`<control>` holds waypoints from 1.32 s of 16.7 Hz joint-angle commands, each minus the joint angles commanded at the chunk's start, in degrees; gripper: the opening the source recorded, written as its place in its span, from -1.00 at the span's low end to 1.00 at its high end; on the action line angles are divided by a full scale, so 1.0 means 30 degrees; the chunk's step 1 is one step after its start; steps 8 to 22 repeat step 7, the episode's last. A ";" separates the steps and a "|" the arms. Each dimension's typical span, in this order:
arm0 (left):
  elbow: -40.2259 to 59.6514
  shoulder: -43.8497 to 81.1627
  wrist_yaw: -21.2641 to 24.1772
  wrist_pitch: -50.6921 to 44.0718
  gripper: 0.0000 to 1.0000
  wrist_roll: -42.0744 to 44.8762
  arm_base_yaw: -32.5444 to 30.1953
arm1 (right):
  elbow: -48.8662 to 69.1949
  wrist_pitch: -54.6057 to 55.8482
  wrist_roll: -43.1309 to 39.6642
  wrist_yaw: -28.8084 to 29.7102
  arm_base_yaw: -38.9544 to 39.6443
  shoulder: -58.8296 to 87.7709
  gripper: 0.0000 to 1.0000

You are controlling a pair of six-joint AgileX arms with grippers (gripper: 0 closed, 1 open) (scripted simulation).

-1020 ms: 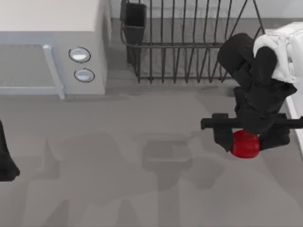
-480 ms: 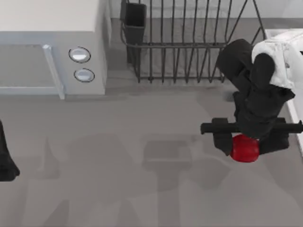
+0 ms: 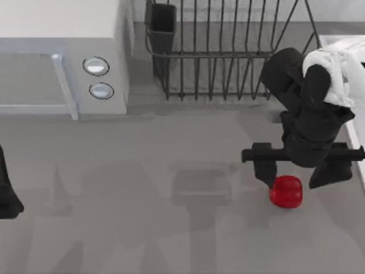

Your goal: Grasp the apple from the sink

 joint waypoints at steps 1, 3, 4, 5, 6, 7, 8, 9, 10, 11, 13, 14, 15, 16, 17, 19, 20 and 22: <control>0.0000 0.0000 0.0000 0.0000 1.00 0.0000 0.0000 | 0.0000 0.0000 0.0000 0.0000 0.0000 0.0000 0.96; 0.0000 0.0000 0.0000 0.0000 1.00 0.0000 0.0000 | 0.0000 0.0000 0.0000 0.0000 0.0000 0.0000 1.00; 0.0000 0.0000 0.0000 0.0000 1.00 0.0000 0.0000 | 0.0000 0.0000 0.0000 0.0000 0.0000 0.0000 1.00; 0.0000 0.0000 0.0000 0.0000 1.00 0.0000 0.0000 | 0.0000 0.0000 0.0000 0.0000 0.0000 0.0000 1.00; 0.0000 0.0000 0.0000 0.0000 1.00 0.0000 0.0000 | 0.0000 0.0000 0.0000 0.0000 0.0000 0.0000 1.00; 0.0000 0.0000 0.0000 0.0000 1.00 0.0000 0.0000 | 0.0000 0.0000 0.0000 0.0000 0.0000 0.0000 1.00; 0.0000 0.0000 0.0000 0.0000 1.00 0.0000 0.0000 | 0.0000 0.0000 0.0000 0.0000 0.0000 0.0000 1.00; 0.0000 0.0000 0.0000 0.0000 1.00 0.0000 0.0000 | 0.0000 0.0000 0.0000 0.0000 0.0000 0.0000 1.00; 0.0000 0.0000 0.0000 0.0000 1.00 0.0000 0.0000 | 0.0000 0.0000 0.0000 0.0000 0.0000 0.0000 1.00; 0.0000 0.0000 0.0000 0.0000 1.00 0.0000 0.0000 | 0.0000 0.0000 0.0000 0.0000 0.0000 0.0000 1.00; 0.0000 0.0000 0.0000 0.0000 1.00 0.0000 0.0000 | 0.0000 0.0000 0.0000 0.0000 0.0000 0.0000 1.00; 0.0000 0.0000 0.0000 0.0000 1.00 0.0000 0.0000 | 0.0000 0.0000 0.0000 0.0000 0.0000 0.0000 1.00; 0.0000 0.0000 0.0000 0.0000 1.00 0.0000 0.0000 | 0.0000 0.0000 0.0000 0.0000 0.0000 0.0000 1.00; 0.0000 0.0000 0.0000 0.0000 1.00 0.0000 0.0000 | 0.0000 0.0000 0.0000 0.0000 0.0000 0.0000 1.00; 0.0000 0.0000 0.0000 0.0000 1.00 0.0000 0.0000 | 0.0000 0.0000 0.0000 0.0000 0.0000 0.0000 1.00; 0.0000 0.0000 0.0000 0.0000 1.00 0.0000 0.0000 | 0.0000 0.0000 0.0000 0.0000 0.0000 0.0000 1.00; 0.0000 0.0000 0.0000 0.0000 1.00 0.0000 0.0000 | 0.0000 0.0000 0.0000 0.0000 0.0000 0.0000 1.00; 0.0000 0.0000 0.0000 0.0000 1.00 0.0000 0.0000 | 0.0000 0.0000 0.0000 0.0000 0.0000 0.0000 1.00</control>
